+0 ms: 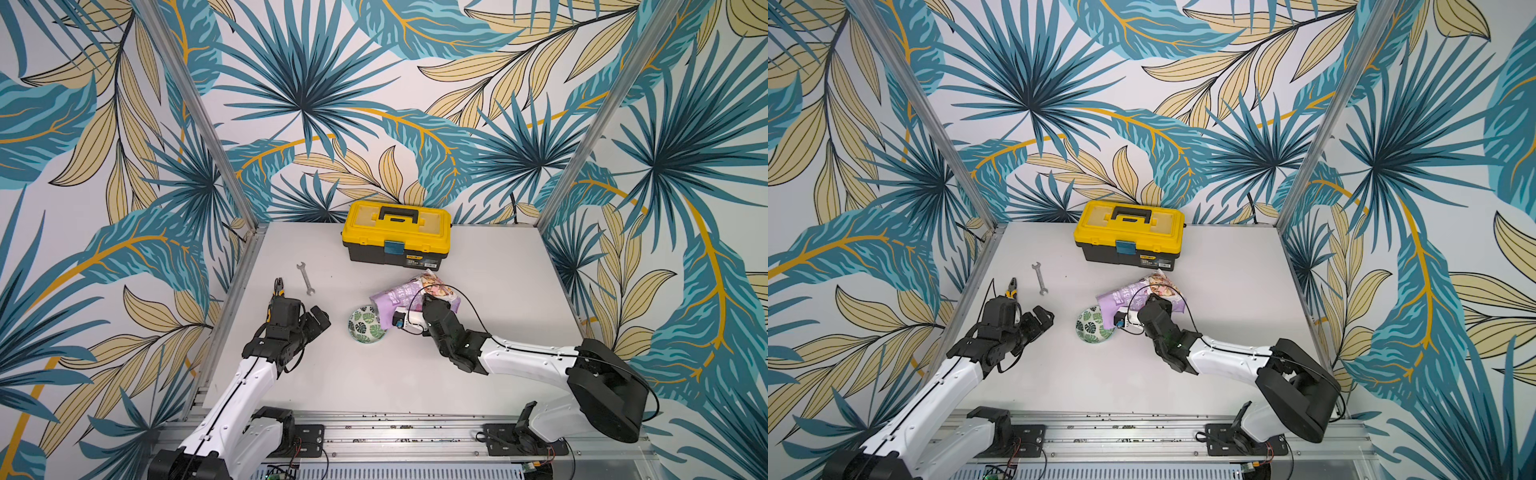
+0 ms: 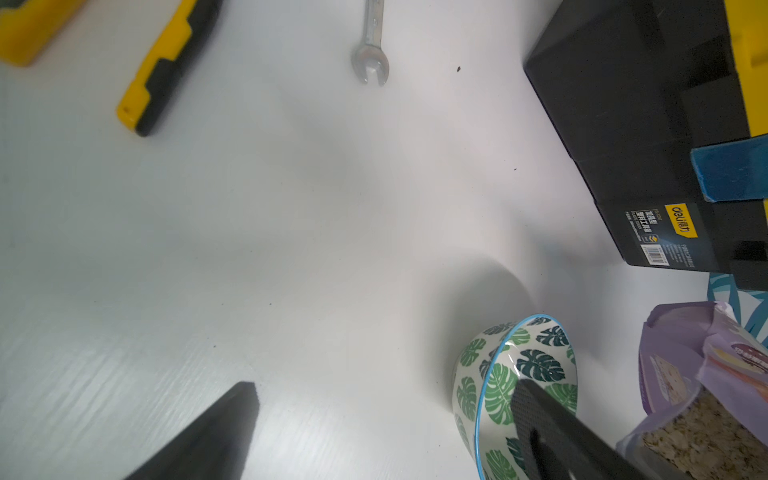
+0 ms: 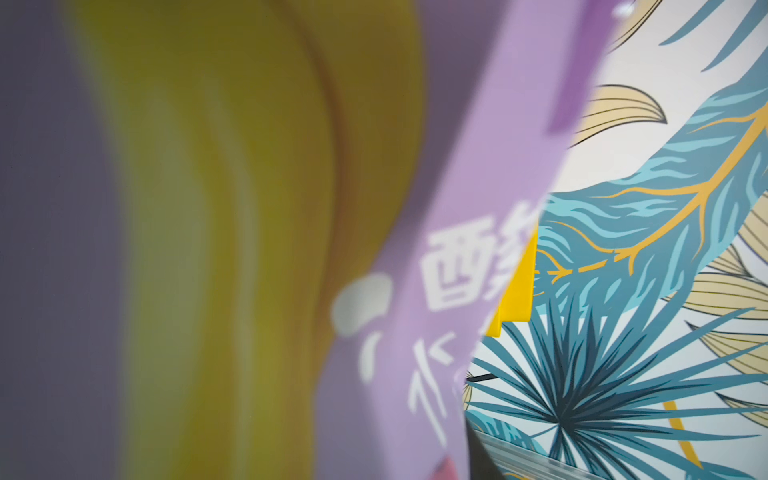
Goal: Pour the oats into the breakfast bowl
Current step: Pick up the oats bag from the center of the board, then pour the oats into the bowl.
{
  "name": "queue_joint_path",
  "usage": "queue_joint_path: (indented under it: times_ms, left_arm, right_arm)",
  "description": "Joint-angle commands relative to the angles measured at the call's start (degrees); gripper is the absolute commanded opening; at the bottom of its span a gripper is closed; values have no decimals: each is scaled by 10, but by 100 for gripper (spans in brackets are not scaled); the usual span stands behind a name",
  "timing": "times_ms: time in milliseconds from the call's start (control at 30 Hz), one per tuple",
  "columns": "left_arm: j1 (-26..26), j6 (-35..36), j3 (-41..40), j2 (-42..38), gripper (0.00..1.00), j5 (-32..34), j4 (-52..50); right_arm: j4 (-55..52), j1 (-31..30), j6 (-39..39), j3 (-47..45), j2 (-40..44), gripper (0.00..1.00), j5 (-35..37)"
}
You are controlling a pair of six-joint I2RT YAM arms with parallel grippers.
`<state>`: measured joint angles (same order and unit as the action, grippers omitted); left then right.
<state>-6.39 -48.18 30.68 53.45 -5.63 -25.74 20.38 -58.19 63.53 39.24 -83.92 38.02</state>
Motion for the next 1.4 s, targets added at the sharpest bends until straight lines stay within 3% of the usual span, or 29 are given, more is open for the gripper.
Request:
queue_joint_path:
  times_ms: [0, 567, 1367]
  left_arm:
    - [5, 6, -4, -10, 100, -3, -9]
    - [6, 24, 2, -6, 100, -22, -12]
    - [5, 34, 7, -4, 100, -29, -19]
  right_arm:
    - [148, -13, 69, 25, 3, 0, 58]
    - [397, -50, 337, -30, -71, 0, 83]
    - [589, -62, 495, -33, -144, 0, 91]
